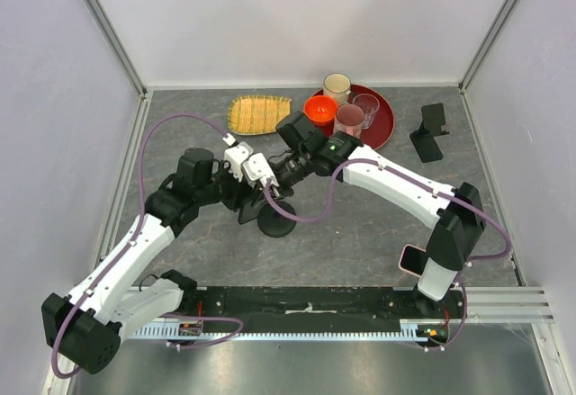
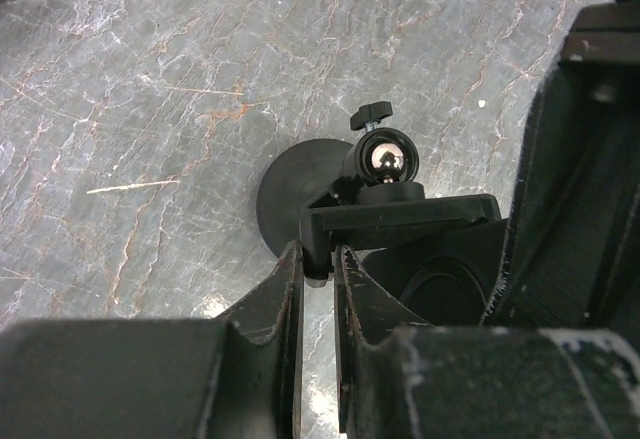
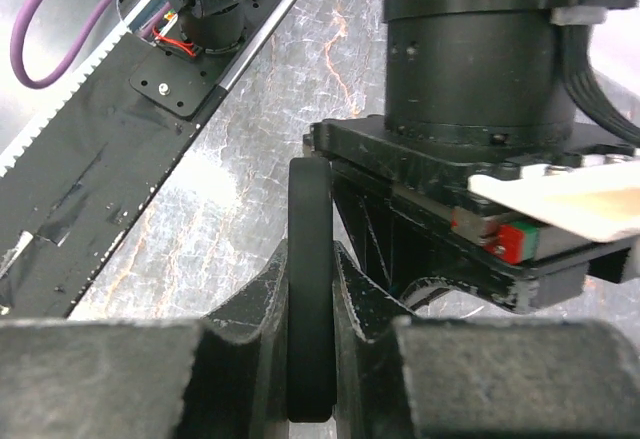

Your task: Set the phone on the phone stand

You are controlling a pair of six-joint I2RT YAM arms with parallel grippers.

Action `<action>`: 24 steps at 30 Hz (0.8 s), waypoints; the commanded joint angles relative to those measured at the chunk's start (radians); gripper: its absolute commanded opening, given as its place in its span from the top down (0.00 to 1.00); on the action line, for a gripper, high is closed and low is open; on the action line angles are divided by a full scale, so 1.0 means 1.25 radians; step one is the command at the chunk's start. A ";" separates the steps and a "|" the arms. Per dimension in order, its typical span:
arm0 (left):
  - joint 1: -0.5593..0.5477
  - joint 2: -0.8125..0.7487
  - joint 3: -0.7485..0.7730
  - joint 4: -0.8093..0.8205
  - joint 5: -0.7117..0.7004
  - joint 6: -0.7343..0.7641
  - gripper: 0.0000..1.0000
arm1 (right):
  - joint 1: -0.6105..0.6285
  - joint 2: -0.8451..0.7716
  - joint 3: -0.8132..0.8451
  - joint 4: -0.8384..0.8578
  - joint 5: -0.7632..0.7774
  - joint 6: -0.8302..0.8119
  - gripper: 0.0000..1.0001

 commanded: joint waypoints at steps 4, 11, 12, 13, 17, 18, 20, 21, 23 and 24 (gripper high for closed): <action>-0.001 -0.044 -0.001 0.042 -0.052 -0.011 0.98 | -0.017 0.019 0.100 -0.006 0.068 0.229 1.00; -0.001 -0.104 -0.017 0.080 -0.230 -0.074 0.98 | -0.002 -0.058 -0.070 0.136 0.236 0.444 1.00; -0.001 -0.111 -0.023 0.088 -0.249 -0.079 0.98 | -0.001 -0.073 -0.096 0.174 0.268 0.470 1.00; -0.001 -0.121 -0.023 0.091 -0.262 -0.079 0.98 | 0.000 -0.086 -0.113 0.224 0.352 0.493 1.00; -0.001 -0.153 -0.035 0.101 -0.366 -0.124 0.98 | 0.022 -0.132 -0.160 0.273 0.587 0.611 1.00; -0.001 -0.161 -0.044 0.104 -0.376 -0.124 0.98 | 0.036 -0.140 -0.164 0.275 0.646 0.622 1.00; -0.001 -0.169 -0.048 0.104 -0.380 -0.120 0.98 | 0.074 -0.147 -0.175 0.275 0.800 0.649 1.00; -0.001 -0.171 -0.048 0.101 -0.380 -0.120 0.98 | 0.085 -0.150 -0.181 0.272 0.851 0.686 1.00; -0.001 -0.175 -0.048 0.099 -0.395 -0.121 0.98 | 0.115 -0.162 -0.214 0.279 0.953 0.735 1.00; -0.001 -0.177 -0.048 0.094 -0.402 -0.122 0.98 | 0.130 -0.167 -0.227 0.278 1.045 0.772 1.00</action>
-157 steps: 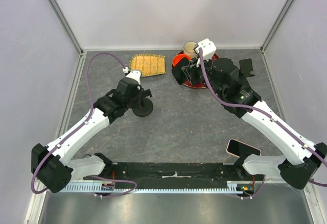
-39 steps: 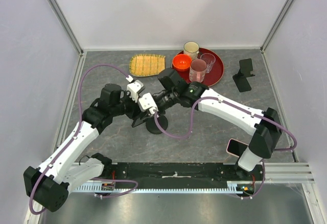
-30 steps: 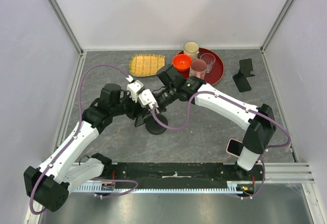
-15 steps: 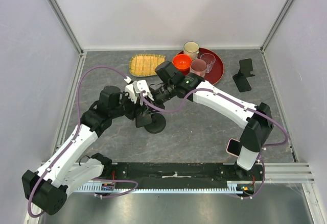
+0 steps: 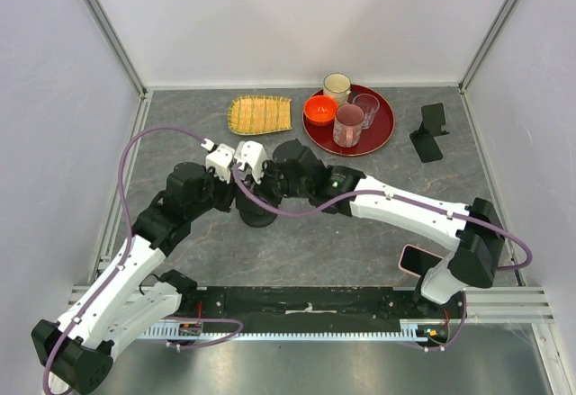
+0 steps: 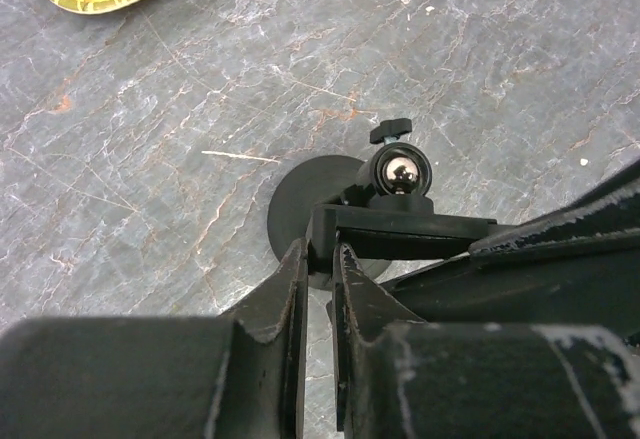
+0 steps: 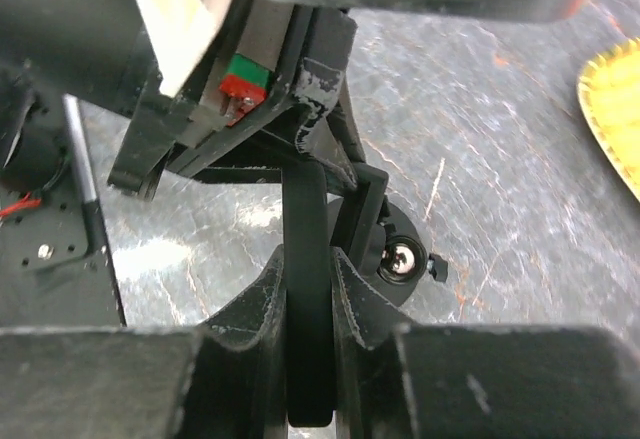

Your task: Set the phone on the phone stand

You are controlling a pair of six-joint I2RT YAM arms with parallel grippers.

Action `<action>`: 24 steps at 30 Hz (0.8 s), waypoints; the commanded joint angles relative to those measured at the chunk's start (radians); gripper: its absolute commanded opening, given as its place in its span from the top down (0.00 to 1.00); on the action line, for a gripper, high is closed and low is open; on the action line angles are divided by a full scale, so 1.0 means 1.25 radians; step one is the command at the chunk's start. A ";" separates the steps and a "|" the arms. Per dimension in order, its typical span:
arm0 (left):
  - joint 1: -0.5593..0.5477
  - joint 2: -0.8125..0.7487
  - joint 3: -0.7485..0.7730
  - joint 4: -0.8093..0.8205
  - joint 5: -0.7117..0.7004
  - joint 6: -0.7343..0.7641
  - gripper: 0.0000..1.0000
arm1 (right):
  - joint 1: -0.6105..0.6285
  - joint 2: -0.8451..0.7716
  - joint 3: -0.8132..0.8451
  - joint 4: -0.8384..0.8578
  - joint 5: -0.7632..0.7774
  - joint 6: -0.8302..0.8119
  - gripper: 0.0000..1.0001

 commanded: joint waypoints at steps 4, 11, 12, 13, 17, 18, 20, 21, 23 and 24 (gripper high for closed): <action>0.018 -0.057 0.016 0.061 -0.170 -0.047 0.98 | 0.060 -0.062 -0.078 -0.058 0.646 0.221 1.00; 0.019 -0.069 0.019 0.041 -0.212 -0.077 0.98 | 0.068 -0.064 -0.074 -0.095 0.865 0.282 1.00; 0.019 -0.072 0.017 0.041 -0.211 -0.077 0.98 | 0.069 -0.057 -0.068 -0.107 0.880 0.289 1.00; 0.019 -0.072 0.019 0.041 -0.209 -0.073 0.98 | 0.069 -0.041 -0.056 -0.112 0.905 0.299 1.00; 0.019 -0.078 0.015 0.037 -0.212 -0.076 0.98 | 0.053 -0.008 -0.035 -0.112 0.916 0.316 1.00; 0.019 -0.079 0.014 0.035 -0.208 -0.077 0.98 | 0.049 -0.003 -0.033 -0.112 0.909 0.320 1.00; 0.019 -0.083 0.012 0.036 -0.190 -0.078 0.98 | 0.036 0.011 -0.028 -0.118 0.880 0.342 1.00; 0.019 -0.082 0.012 0.035 -0.187 -0.077 0.98 | 0.036 0.016 -0.028 -0.121 0.880 0.347 1.00; 0.019 -0.079 0.015 0.032 -0.180 -0.067 0.98 | 0.033 0.024 -0.030 -0.129 0.884 0.353 1.00; 0.019 -0.074 0.016 0.031 -0.171 -0.063 0.98 | 0.032 0.040 -0.025 -0.138 0.879 0.356 1.00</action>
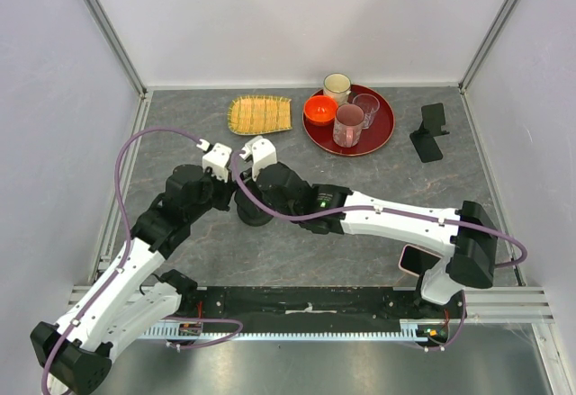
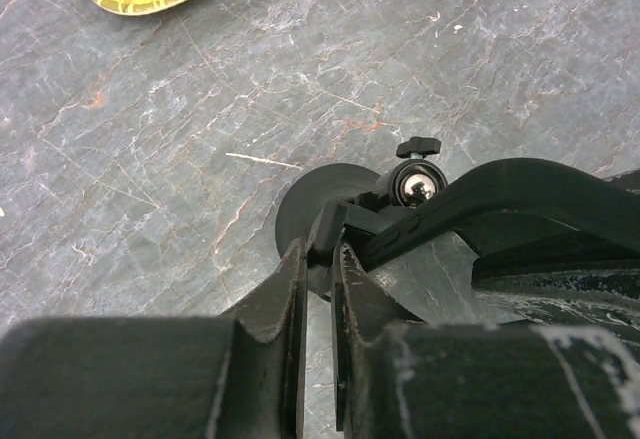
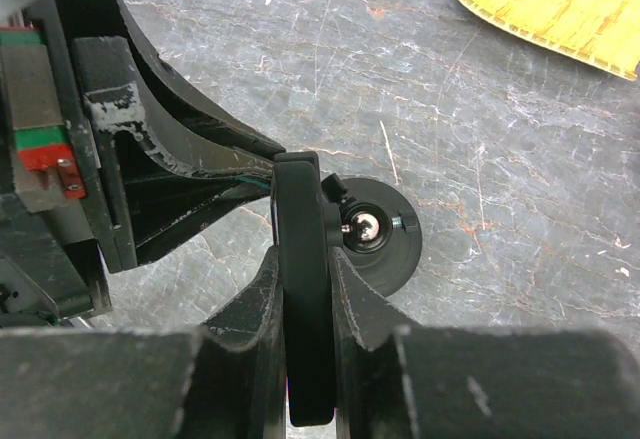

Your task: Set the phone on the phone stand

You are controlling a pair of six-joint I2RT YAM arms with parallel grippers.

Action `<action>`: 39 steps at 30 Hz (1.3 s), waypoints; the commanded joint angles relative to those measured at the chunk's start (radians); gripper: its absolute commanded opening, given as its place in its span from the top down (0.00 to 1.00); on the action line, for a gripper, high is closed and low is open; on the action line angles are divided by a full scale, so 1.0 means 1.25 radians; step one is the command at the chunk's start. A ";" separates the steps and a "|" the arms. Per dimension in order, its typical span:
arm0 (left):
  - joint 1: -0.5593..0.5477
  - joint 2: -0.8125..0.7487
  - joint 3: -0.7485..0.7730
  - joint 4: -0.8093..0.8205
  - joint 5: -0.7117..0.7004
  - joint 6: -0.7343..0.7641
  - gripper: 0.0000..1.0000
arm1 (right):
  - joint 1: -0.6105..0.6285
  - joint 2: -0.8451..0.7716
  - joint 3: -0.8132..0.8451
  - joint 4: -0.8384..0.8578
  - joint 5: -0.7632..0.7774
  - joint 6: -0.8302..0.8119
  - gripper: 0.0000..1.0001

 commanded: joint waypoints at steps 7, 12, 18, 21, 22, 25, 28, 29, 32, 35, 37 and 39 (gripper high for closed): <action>0.029 -0.039 0.046 -0.019 -0.067 -0.028 0.98 | -0.097 0.081 0.053 -0.213 0.347 -0.033 1.00; 0.029 -0.038 0.054 -0.030 -0.060 -0.020 0.98 | -0.097 0.093 0.064 -0.219 0.322 -0.054 1.00; 0.029 -0.047 0.062 -0.041 -0.079 -0.023 0.98 | -0.104 0.096 0.070 -0.212 0.225 -0.068 1.00; 0.029 -0.060 0.057 -0.037 -0.079 -0.024 0.98 | -0.117 0.080 0.057 -0.193 0.171 -0.060 1.00; 0.029 -0.063 0.056 -0.035 -0.077 -0.024 0.98 | -0.119 0.075 0.051 -0.185 0.163 -0.058 1.00; 0.029 -0.056 0.058 -0.034 -0.071 -0.024 0.98 | -0.139 0.048 0.030 -0.166 0.126 -0.047 0.97; 0.029 -0.052 0.058 -0.033 -0.066 -0.025 0.98 | -0.145 0.021 0.010 -0.158 0.124 -0.039 0.82; 0.029 -0.052 0.058 -0.033 -0.063 -0.025 0.98 | -0.146 0.009 0.004 -0.156 0.116 -0.041 0.81; 0.029 -0.049 0.059 -0.033 -0.056 -0.028 0.98 | -0.156 -0.012 -0.007 -0.157 0.099 -0.038 0.72; 0.029 -0.044 0.059 -0.030 -0.050 -0.029 0.98 | -0.166 -0.044 -0.025 -0.146 0.071 -0.041 0.61; 0.029 -0.043 0.059 -0.030 -0.048 -0.030 0.98 | -0.171 -0.059 -0.038 -0.130 0.039 -0.047 0.55; 0.029 -0.043 0.058 -0.029 -0.037 -0.030 0.98 | -0.182 -0.083 -0.058 -0.118 0.002 -0.064 0.48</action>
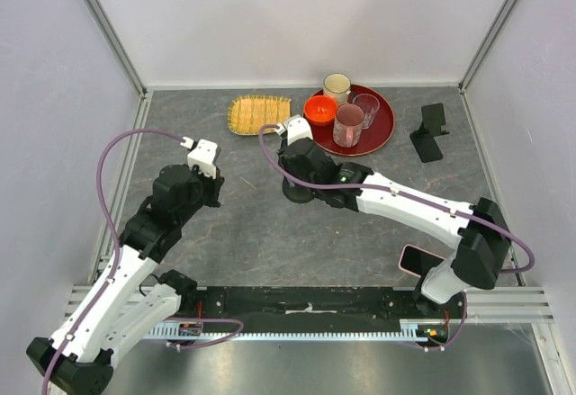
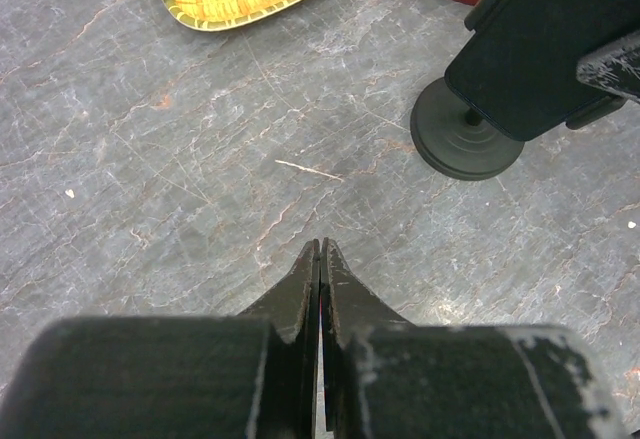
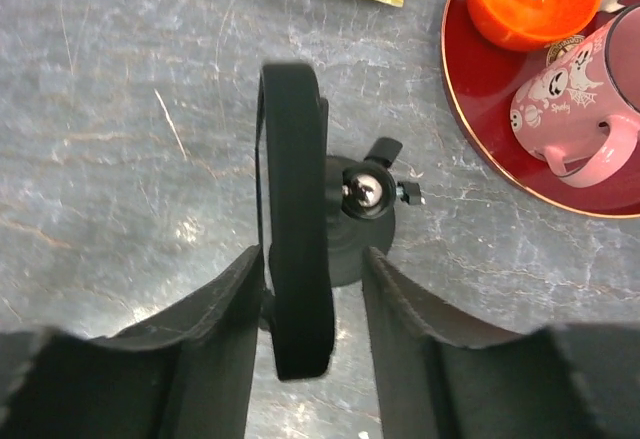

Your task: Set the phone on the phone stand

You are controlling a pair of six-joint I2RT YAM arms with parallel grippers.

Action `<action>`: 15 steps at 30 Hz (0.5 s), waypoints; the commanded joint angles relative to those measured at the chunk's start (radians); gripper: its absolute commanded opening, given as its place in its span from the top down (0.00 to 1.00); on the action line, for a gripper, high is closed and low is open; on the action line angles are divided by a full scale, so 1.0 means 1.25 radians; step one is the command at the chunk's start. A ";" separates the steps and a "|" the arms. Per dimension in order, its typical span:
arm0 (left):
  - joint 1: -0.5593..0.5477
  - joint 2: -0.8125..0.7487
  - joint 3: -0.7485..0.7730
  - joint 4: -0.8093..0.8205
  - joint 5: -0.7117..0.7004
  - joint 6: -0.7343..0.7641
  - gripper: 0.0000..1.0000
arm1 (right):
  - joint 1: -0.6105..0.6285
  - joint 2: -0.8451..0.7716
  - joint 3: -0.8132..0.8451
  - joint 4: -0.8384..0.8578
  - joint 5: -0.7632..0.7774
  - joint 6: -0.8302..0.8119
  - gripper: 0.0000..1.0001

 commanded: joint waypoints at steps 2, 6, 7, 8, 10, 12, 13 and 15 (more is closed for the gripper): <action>0.004 0.005 0.023 0.017 0.028 -0.024 0.98 | -0.032 -0.082 -0.053 0.016 -0.102 -0.038 0.42; 0.004 0.007 0.025 0.020 0.039 -0.021 0.98 | -0.063 -0.101 -0.088 0.046 -0.143 -0.041 0.40; 0.004 0.010 0.023 0.021 0.041 -0.021 0.98 | -0.069 -0.107 -0.093 0.046 -0.138 -0.044 0.40; 0.004 0.011 0.022 0.022 0.054 -0.021 0.98 | -0.079 -0.111 -0.100 0.046 -0.135 -0.046 0.39; 0.004 0.017 0.018 0.033 0.071 -0.019 0.98 | -0.085 -0.122 -0.106 0.044 -0.110 -0.054 0.39; 0.004 0.034 0.021 0.039 0.148 -0.016 0.98 | -0.088 -0.128 -0.115 0.046 -0.105 -0.078 0.37; 0.005 0.043 0.023 0.043 0.172 -0.016 0.98 | -0.089 -0.134 -0.117 0.046 -0.105 -0.087 0.37; 0.005 0.070 0.032 0.049 0.266 -0.008 0.95 | -0.093 -0.138 -0.123 0.047 -0.112 -0.111 0.36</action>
